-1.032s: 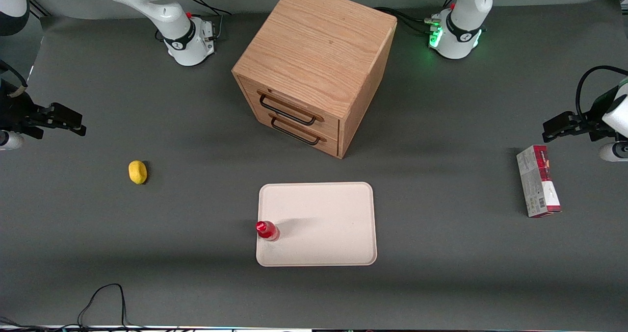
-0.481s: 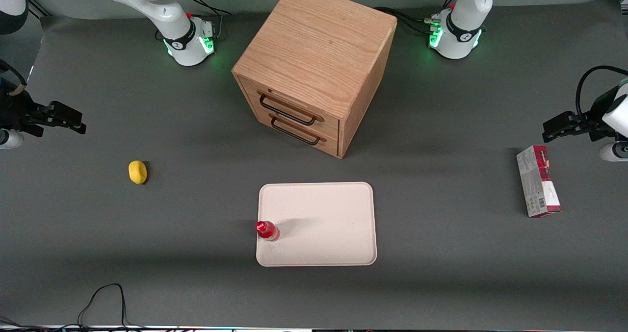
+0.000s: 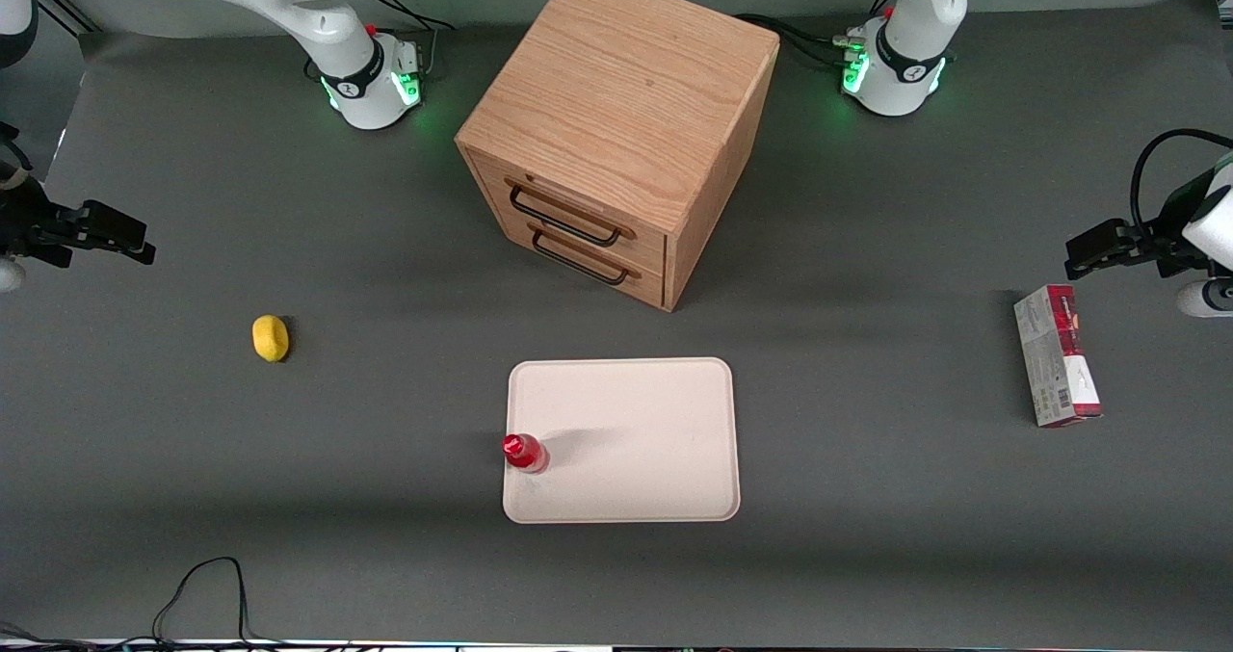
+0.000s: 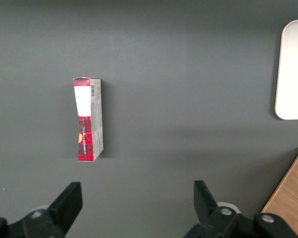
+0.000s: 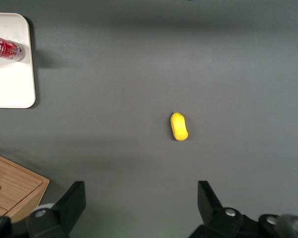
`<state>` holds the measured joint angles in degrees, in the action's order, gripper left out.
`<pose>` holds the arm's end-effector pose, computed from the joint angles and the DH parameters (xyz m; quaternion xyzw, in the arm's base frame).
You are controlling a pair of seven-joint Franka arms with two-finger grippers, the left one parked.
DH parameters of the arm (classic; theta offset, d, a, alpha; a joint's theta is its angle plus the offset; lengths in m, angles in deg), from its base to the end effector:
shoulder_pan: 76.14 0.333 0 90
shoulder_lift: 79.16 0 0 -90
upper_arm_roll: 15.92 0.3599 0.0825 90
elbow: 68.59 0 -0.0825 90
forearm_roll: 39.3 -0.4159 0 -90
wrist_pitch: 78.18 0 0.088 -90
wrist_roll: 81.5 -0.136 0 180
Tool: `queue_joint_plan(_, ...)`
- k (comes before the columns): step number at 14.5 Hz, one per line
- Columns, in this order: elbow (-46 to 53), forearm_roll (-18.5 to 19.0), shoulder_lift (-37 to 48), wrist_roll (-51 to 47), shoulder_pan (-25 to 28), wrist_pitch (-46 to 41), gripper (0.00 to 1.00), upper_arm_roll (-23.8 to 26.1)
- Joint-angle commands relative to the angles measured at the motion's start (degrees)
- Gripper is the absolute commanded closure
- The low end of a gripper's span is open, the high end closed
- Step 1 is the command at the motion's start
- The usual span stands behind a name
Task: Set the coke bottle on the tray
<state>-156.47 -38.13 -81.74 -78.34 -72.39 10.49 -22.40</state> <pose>0.5981 -0.0298 0.6295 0.9998 0.0037 -0.0161 0.0119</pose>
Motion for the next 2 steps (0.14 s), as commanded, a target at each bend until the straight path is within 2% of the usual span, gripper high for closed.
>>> queue_joint_plan(1, -0.36, -0.21, 0.90, -0.96, -0.14, -0.77, 0.00, 0.50)
queue_joint_plan(2, -0.36, -0.12, 0.90, -0.96, -0.14, -0.77, 0.00, 0.50)
